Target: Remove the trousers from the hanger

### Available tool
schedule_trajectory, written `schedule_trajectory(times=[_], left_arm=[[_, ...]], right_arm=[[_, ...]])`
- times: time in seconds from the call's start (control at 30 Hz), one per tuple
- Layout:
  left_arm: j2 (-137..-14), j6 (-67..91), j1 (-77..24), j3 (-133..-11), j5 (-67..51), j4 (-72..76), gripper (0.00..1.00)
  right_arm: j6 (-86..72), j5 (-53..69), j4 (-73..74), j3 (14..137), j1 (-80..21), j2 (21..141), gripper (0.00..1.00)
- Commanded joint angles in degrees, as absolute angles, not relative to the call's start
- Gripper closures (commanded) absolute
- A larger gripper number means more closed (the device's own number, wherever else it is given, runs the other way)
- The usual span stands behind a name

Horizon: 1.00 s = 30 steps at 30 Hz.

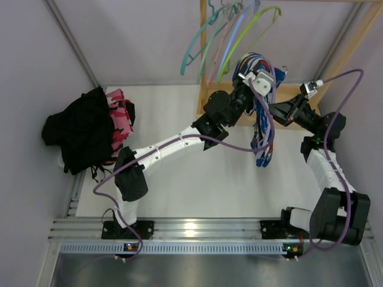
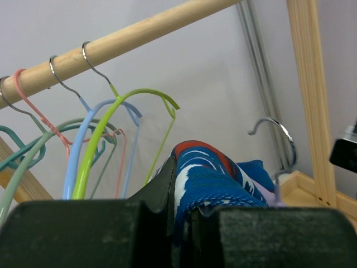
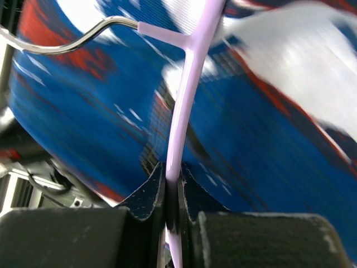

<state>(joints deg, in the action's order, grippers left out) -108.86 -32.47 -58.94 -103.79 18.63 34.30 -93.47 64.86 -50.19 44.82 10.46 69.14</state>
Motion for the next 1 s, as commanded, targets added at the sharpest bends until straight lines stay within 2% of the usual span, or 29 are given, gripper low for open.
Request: schedule_trajectory(times=[0.0, 0.23, 0.3, 0.37, 0.43, 0.53, 0.6, 0.77, 0.97], left_arm=[[-105.11, -32.78, -55.73, -117.31, 17.32, 52.03, 1.00], [-106.87, -32.70, -53.96, -123.83, 15.56, 50.80, 1.00], [-106.79, -32.26, -53.96, -124.36, 14.94, 50.80, 1.00], [-106.61, -31.56, -53.96, -124.98, 14.59, 50.28, 1.00], [-107.05, -30.85, -53.96, -127.08, 14.68, 49.58, 1.00], [-107.31, -29.97, -53.88, -129.98, 14.15, 48.17, 1.00], [-107.23, -29.53, -53.96, -131.04, 13.45, 47.99, 1.00], [-105.39, -27.78, -53.96, -129.99, 15.02, 46.15, 1.00], [-96.53, -20.58, -54.05, -116.32, 16.09, 40.20, 1.00]], right_arm=[[-95.24, 70.66, -59.56, 41.14, 12.83, 72.50, 1.00], [-118.72, 70.67, -95.39, 39.02, 16.26, 83.03, 1.00], [-121.28, 70.58, -97.73, 39.20, 16.52, 84.81, 1.00], [-118.41, 70.66, -92.31, 39.03, 16.87, 84.20, 1.00], [-109.02, 70.14, -83.81, 38.67, 17.31, 81.75, 1.00], [-90.92, 68.47, -52.85, 39.54, 17.67, 77.18, 1.00], [-80.39, 67.94, -43.11, 42.18, 17.67, 75.07, 1.00], [-78.84, 68.20, -39.55, 44.03, 17.67, 74.88, 1.00], [-77.26, 67.68, -37.79, 44.03, 18.02, 74.71, 1.00]])
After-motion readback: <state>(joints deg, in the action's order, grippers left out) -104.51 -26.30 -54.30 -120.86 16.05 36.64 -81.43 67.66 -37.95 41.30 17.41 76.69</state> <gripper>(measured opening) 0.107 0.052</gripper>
